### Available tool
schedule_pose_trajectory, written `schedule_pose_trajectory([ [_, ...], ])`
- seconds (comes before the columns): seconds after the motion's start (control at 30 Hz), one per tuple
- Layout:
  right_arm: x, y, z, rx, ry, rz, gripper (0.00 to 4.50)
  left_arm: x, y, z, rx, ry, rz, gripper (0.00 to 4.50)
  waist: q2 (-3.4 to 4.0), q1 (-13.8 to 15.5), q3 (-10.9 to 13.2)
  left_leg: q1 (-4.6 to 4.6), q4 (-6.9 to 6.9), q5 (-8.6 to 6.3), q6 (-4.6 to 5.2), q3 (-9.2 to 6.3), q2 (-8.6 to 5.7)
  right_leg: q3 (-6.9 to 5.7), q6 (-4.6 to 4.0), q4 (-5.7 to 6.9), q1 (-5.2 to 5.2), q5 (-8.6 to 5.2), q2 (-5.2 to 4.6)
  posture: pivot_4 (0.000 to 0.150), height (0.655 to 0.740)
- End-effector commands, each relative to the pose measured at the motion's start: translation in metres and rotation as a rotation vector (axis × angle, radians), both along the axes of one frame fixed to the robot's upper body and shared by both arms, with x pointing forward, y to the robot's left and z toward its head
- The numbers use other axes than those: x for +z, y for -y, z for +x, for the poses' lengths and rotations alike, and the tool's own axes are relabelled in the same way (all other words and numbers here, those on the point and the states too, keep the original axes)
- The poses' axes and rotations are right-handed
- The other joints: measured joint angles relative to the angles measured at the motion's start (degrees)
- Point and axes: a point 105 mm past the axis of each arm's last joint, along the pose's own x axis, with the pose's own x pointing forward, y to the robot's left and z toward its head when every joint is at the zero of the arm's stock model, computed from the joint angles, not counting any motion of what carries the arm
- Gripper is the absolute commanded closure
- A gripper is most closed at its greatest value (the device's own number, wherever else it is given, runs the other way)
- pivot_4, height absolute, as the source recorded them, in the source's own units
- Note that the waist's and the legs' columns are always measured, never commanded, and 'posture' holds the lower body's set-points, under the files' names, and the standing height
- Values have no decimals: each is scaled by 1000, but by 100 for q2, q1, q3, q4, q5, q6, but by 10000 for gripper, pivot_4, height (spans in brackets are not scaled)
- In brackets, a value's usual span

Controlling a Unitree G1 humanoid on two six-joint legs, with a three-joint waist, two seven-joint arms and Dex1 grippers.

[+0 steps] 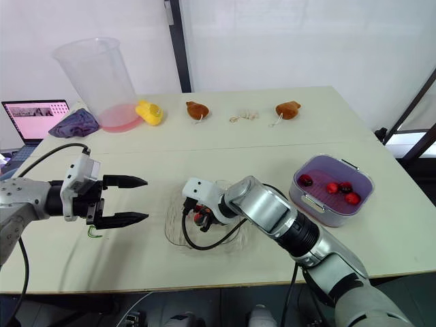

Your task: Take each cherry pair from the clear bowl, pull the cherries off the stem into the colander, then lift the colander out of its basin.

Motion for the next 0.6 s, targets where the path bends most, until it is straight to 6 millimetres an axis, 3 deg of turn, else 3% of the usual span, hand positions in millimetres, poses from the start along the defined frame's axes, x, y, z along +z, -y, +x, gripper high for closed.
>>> schedule_pose_trajectory([
  [0.03,24,2,-1,67,105,-11,36122,12,0,-1,-4,30,-7,0,0,8,0,0,0,0,0,0,0,0,0,0,0,0,0,1500,7400],
  [0.2,66,10,-15,279,284,36,36122,22,5,3,8,2,-89,0,-1,32,0,-1,2,-1,2,-1,-3,-1,0,-2,2,0,-1,1500,7400],
  [0.33,96,21,-30,553,609,1,36122,34,10,11,34,-40,-204,0,-1,28,0,0,1,-1,2,3,-1,-1,1,-1,1,0,1,1500,7400],
  [0.4,100,30,-27,599,715,-65,36122,40,11,18,60,-38,-262,0,-5,35,0,0,3,-2,4,4,-2,-2,2,-2,3,0,0,1500,7400],
  [0.47,101,37,-25,592,702,-74,36122,45,13,26,87,-52,-311,0,-8,35,-1,1,9,-2,4,10,-2,-1,2,0,5,0,0,1500,7400],
  [0.6,112,33,-13,685,1007,-212,36122,51,25,41,113,-145,-389,0,-8,31,-1,1,12,-2,4,10,1,-1,2,3,4,0,2,1500,7400],
])
